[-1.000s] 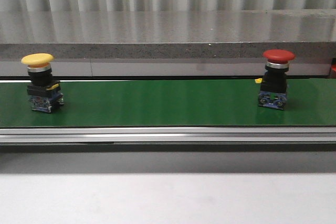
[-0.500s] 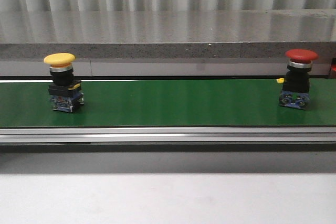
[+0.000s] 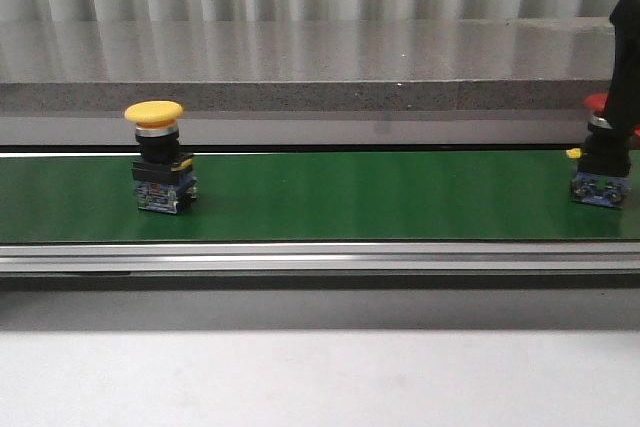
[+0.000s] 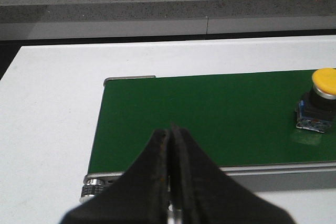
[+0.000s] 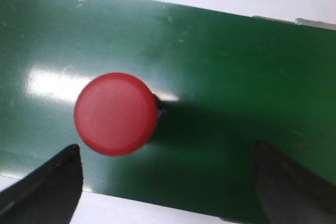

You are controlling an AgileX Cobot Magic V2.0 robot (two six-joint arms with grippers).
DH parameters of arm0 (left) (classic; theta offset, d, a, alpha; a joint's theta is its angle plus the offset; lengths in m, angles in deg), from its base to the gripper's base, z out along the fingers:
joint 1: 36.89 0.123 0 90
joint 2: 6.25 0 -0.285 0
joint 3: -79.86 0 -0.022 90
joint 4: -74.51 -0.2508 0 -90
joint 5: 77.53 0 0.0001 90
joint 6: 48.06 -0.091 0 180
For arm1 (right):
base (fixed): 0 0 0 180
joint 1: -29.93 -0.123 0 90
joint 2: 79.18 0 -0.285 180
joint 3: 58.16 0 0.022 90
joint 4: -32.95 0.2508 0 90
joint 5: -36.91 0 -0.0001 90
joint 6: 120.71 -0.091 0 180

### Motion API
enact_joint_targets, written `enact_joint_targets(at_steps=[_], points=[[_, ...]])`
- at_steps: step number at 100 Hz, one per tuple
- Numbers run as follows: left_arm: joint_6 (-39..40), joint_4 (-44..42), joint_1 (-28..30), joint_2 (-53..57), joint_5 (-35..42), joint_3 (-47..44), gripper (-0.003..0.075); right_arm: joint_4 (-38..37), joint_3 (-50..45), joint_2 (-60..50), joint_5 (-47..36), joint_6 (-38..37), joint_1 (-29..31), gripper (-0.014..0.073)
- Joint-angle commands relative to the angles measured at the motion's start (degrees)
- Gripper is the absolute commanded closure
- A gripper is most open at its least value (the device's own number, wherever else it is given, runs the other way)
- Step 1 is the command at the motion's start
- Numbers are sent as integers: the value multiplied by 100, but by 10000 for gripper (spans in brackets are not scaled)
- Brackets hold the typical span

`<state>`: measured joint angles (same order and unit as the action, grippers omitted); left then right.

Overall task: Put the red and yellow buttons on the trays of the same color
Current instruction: 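Grasp the red button at the belt end with the right gripper, then lower the red button into the red tray and open the right gripper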

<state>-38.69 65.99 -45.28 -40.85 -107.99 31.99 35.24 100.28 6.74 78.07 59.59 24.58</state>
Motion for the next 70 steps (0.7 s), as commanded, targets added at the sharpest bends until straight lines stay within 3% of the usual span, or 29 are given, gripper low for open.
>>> enact_joint_targets(at_steps=[1, 29, 36, 55, 70], points=[[6, -24, -62, -15, 435, 141, 740, 20, 230, -26, -231, 66, -7, -51], [6, -24, -62, -15, 435, 141, 740, 20, 330, 332, -524, 66, -7, -14], [6, -24, -62, -15, 435, 141, 740, 20, 403, 413, -495, 66, -7, 77], [6, -24, -62, -15, 435, 141, 740, 20, 583, 506, -135, 66, -2, 433], [6, -24, -62, -15, 435, 141, 740, 20, 906, 506, 363, 66, 141, 482]])
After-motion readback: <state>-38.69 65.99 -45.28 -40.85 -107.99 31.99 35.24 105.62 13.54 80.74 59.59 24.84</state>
